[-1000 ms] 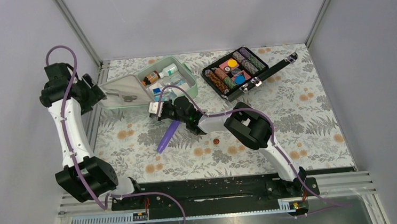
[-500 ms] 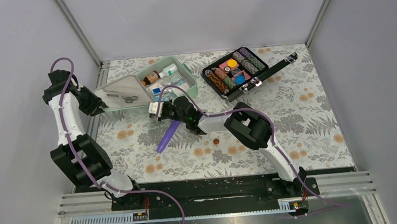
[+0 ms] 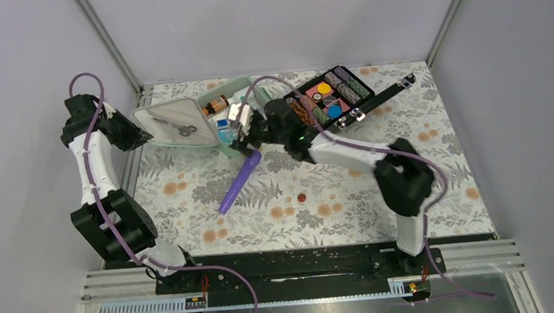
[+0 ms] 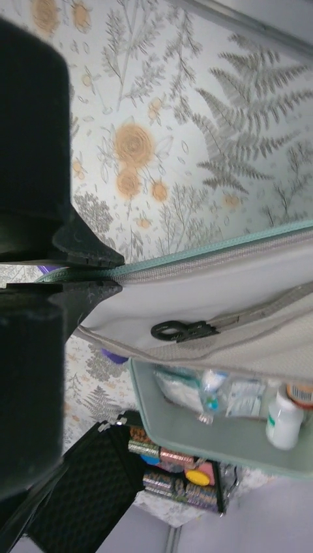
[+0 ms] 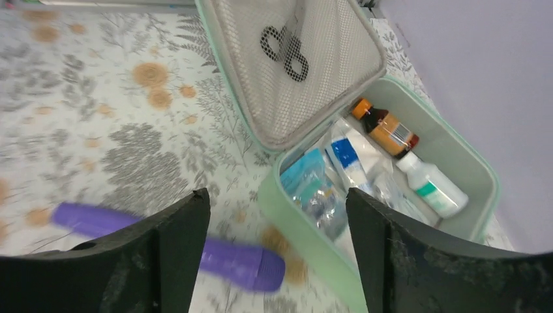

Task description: Organize the medicine kit

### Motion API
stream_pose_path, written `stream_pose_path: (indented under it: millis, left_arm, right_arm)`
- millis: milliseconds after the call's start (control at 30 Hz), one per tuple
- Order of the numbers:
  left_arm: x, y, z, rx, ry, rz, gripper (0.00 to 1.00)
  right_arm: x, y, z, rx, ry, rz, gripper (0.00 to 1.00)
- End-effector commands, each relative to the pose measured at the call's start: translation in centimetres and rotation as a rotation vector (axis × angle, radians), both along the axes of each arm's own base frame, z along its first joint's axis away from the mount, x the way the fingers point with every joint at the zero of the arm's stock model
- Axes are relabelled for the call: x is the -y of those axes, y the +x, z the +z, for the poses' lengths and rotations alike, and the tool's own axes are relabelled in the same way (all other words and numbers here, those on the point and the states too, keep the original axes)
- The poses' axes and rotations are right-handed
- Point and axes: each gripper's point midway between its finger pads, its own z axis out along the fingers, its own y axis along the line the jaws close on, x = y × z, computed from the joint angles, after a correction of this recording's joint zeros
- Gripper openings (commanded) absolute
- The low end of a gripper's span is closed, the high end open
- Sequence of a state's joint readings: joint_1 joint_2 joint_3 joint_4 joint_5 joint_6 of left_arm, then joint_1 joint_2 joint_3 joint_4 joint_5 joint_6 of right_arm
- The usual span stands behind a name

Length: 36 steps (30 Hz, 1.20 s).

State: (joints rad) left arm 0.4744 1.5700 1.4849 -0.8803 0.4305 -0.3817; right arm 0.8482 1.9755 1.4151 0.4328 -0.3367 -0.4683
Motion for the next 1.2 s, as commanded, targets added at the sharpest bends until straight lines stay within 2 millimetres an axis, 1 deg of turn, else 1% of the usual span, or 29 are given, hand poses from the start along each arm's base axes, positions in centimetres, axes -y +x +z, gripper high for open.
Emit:
stream_pose_path:
  millis: [0,33,100,133,167,200,233,267,333,400,500,567,667,733,833,933,1033,1100,1167]
  left_arm:
    - [5.6,1.8,7.2,0.301,-0.012,-0.200,0.00]
    - [6.7,1.9,8.3,0.341,-0.025,-0.229,0.00]
    - [9.0,2.1,10.5,0.418,-0.094,-0.268,0.00]
    - [10.2,2.1,11.3,0.444,-0.131,-0.298,0.00]
    - [10.9,2.4,11.7,0.458,-0.132,-0.327,0.00]
    - [11.2,2.6,11.6,0.458,-0.129,-0.344,0.00]
    - [11.1,3.0,11.1,0.444,-0.125,-0.338,0.00]
    - [10.4,3.4,10.2,0.418,-0.109,-0.320,0.00]
    - [8.4,3.7,7.8,0.340,-0.060,-0.279,0.00]
    - [6.6,3.5,6.1,0.292,-0.033,-0.246,0.00]
    - [5.3,2.5,5.1,0.277,-0.012,-0.229,0.00]
    - [5.2,1.9,4.6,0.268,0.011,-0.238,0.00]
    - [5.6,1.0,3.8,0.255,0.001,-0.240,0.00]
    - [5.9,0.5,3.3,0.254,-0.013,-0.232,0.00]
    - [6.1,-0.1,3.1,0.256,-0.012,-0.230,0.00]
    - [6.2,-0.7,2.9,0.253,-0.003,-0.227,0.00]
    - [6.4,-1.0,3.1,0.260,-0.002,-0.222,0.00]
    - [6.5,-1.3,3.2,0.263,-0.004,-0.222,0.00]
    - [6.5,-1.6,3.3,0.265,-0.009,-0.220,0.00]
  right_arm:
    - [6.8,-7.1,2.4,-0.327,-0.122,0.074,0.84]
    - [8.6,-8.5,1.5,-0.378,-0.180,0.095,0.84]
    - [12.0,-9.4,-0.4,-0.460,-0.272,0.040,0.85]
    - [13.9,-10.0,-1.6,-0.509,-0.327,0.032,0.85]
    - [15.2,-10.2,-2.2,-0.541,-0.352,0.044,0.84]
    - [16.4,-10.5,-2.9,-0.563,-0.379,0.056,0.81]
    - [17.3,-10.7,-3.5,-0.571,-0.405,0.070,0.80]
    - [18.1,-10.9,-4.1,-0.569,-0.436,0.091,0.78]
    - [19.2,-11.5,-5.4,-0.560,-0.508,0.137,0.74]
    - [19.7,-11.8,-6.3,-0.557,-0.557,0.173,0.70]
    - [20.3,-12.2,-7.6,-0.524,-0.616,0.241,0.64]
    - [20.9,-12.5,-8.9,-0.471,-0.658,0.297,0.63]
    - [21.6,-13.0,-10.6,-0.369,-0.723,0.402,0.63]
    - [21.8,-13.3,-11.3,-0.312,-0.748,0.464,0.63]
    - [21.4,-13.9,-12.1,-0.225,-0.777,0.556,0.63]
    - [20.8,-14.4,-13.4,-0.115,-0.803,0.627,0.61]
    - [19.6,-14.6,-14.3,-0.002,-0.803,0.660,0.60]
    - [19.0,-14.7,-14.5,0.016,-0.804,0.669,0.57]
    - [18.6,-14.5,-14.8,0.017,-0.812,0.659,0.54]
